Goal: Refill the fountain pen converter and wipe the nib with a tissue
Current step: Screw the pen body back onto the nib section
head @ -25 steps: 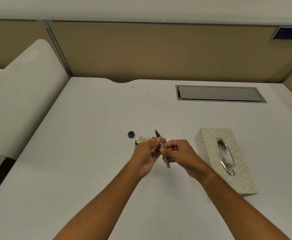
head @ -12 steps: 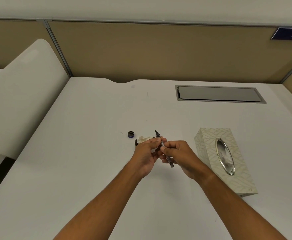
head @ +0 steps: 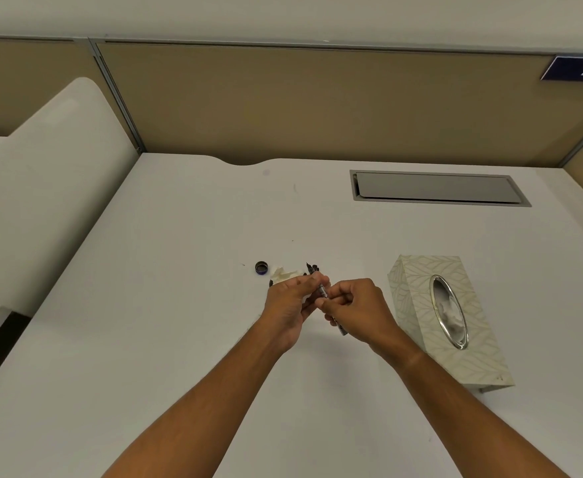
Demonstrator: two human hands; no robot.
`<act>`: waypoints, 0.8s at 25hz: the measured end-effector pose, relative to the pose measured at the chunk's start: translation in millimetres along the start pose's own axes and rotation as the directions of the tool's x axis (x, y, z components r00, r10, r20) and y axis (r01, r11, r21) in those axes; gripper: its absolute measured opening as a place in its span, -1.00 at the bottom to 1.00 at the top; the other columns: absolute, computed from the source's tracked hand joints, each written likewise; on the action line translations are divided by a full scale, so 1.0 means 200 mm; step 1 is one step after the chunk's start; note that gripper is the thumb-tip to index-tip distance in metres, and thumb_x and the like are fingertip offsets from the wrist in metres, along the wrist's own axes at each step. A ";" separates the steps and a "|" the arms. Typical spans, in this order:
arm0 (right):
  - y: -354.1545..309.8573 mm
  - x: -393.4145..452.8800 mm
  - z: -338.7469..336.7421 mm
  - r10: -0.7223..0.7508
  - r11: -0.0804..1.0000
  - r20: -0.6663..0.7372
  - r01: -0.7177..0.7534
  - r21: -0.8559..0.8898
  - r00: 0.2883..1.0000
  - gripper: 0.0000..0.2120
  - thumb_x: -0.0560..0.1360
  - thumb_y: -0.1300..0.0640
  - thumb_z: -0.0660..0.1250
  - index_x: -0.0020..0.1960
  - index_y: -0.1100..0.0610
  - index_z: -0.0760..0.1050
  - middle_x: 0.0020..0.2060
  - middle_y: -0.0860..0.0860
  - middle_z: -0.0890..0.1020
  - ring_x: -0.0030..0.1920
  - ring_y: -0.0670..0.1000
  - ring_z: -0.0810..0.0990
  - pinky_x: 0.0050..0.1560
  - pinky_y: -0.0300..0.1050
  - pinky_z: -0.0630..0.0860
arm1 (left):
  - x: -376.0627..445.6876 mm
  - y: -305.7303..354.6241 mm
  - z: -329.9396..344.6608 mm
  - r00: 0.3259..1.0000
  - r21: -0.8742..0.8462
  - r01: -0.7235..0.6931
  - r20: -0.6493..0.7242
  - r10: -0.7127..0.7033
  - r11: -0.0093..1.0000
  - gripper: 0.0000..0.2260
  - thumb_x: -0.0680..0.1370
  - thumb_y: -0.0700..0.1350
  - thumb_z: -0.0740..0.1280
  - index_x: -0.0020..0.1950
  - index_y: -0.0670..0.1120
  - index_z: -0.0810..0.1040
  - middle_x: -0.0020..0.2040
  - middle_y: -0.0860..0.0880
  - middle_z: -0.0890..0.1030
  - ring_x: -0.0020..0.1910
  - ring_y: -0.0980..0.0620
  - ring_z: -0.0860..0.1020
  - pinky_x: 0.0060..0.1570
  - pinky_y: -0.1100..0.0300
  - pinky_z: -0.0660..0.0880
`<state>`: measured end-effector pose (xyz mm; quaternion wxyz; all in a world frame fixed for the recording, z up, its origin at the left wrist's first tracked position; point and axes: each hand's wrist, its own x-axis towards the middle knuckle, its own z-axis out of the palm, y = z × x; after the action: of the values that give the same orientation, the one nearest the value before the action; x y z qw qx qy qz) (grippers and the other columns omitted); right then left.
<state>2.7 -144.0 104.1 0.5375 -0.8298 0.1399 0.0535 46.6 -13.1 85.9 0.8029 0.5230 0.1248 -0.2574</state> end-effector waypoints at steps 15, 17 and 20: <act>-0.04 -0.03 -0.01 0.108 0.967 0.139 -0.137 0.217 0.984 -0.86 0.56 0.18 0.37 -0.14 0.16 0.66 -0.32 0.04 0.71 -0.30 -0.03 0.68 -0.25 -0.15 0.63 | 0.00 0.00 0.00 1.000 -0.007 -0.019 0.010 0.019 1.000 -0.85 0.52 -0.19 0.39 -0.05 -0.28 0.67 -0.11 -0.12 0.69 -0.13 -0.02 0.62 -0.12 0.20 0.56; -0.04 -0.04 0.00 0.050 0.995 0.046 -0.054 0.087 0.998 -0.90 0.52 0.11 0.42 -0.12 0.11 0.67 -0.34 -0.01 0.70 -0.33 -0.10 0.65 -0.30 -0.19 0.58 | 0.00 0.01 0.00 0.999 -0.016 -0.028 -0.023 0.027 0.999 -0.86 0.51 -0.20 0.40 -0.04 -0.28 0.66 -0.10 -0.13 0.70 -0.15 0.01 0.64 -0.14 0.21 0.56; -0.03 -0.04 0.02 -0.097 0.978 -0.094 0.077 -0.194 0.991 -0.88 0.48 0.04 0.46 -0.18 0.07 0.67 -0.42 -0.03 0.65 -0.44 -0.12 0.54 -0.36 -0.30 0.44 | 0.01 0.00 0.00 0.999 -0.021 -0.027 -0.040 0.026 0.999 -0.85 0.52 -0.22 0.39 -0.01 -0.29 0.65 -0.08 -0.13 0.70 -0.12 0.01 0.64 -0.10 0.22 0.56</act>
<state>-3.1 -136.4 110.5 0.4499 -0.8843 0.1252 0.0003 48.9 -12.9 85.5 0.8092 0.5208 0.1365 -0.2352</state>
